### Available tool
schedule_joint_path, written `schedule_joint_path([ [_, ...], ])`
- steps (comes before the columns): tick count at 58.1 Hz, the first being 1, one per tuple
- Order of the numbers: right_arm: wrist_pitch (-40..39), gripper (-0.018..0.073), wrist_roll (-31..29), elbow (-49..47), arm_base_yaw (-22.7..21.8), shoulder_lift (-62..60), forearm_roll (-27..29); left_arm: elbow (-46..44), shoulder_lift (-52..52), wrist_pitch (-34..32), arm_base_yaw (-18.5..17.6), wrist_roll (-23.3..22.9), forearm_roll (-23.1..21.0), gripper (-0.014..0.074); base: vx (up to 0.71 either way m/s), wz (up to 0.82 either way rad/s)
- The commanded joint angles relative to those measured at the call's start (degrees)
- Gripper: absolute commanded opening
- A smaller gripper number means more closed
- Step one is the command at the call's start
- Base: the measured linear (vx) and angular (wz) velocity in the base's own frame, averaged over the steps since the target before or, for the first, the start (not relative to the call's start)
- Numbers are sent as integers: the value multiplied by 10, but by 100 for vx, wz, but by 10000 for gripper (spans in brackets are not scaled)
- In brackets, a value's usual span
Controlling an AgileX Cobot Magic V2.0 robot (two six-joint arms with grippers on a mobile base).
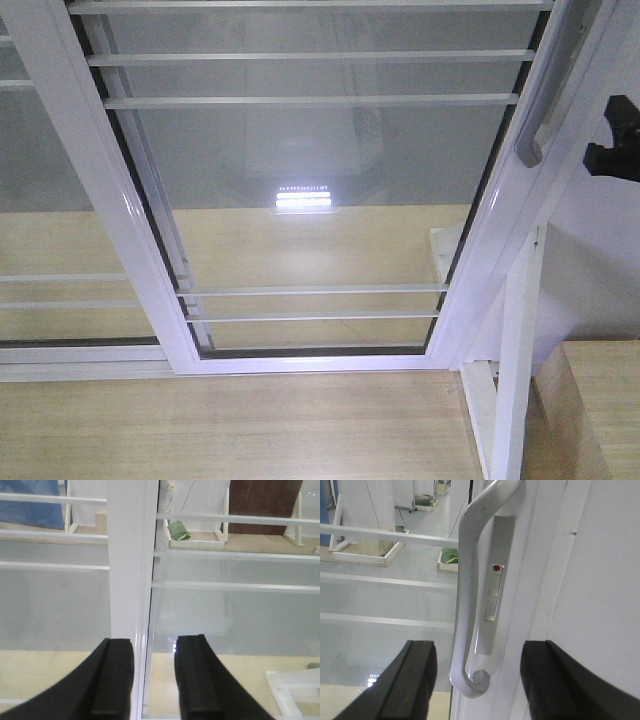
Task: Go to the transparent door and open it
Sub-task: 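Reach the right gripper to the silver door handle and grasp it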
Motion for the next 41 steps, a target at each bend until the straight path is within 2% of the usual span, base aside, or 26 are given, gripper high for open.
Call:
schedule_joint_path([
  [1, -93, 459, -1, -33, 2, 35, -2, -18, 1, -33, 1, 1, 0, 360, 0, 0],
  [12, -113, 459, 10, -93, 2, 128, -10, -18, 1, -32, 1, 1, 0, 360, 0, 0],
  [20, -114, 459, 64, -145, 2, 178, -53, -18, 1, -32, 1, 1, 0, 360, 0, 0],
  [25, -113, 459, 72, -176, 2, 206, -78, -18, 1, -32, 1, 1, 0, 360, 0, 0],
  [41, -113, 459, 68, -260, 2, 279, -62, -18, 1, -32, 1, 1, 0, 360, 0, 0],
])
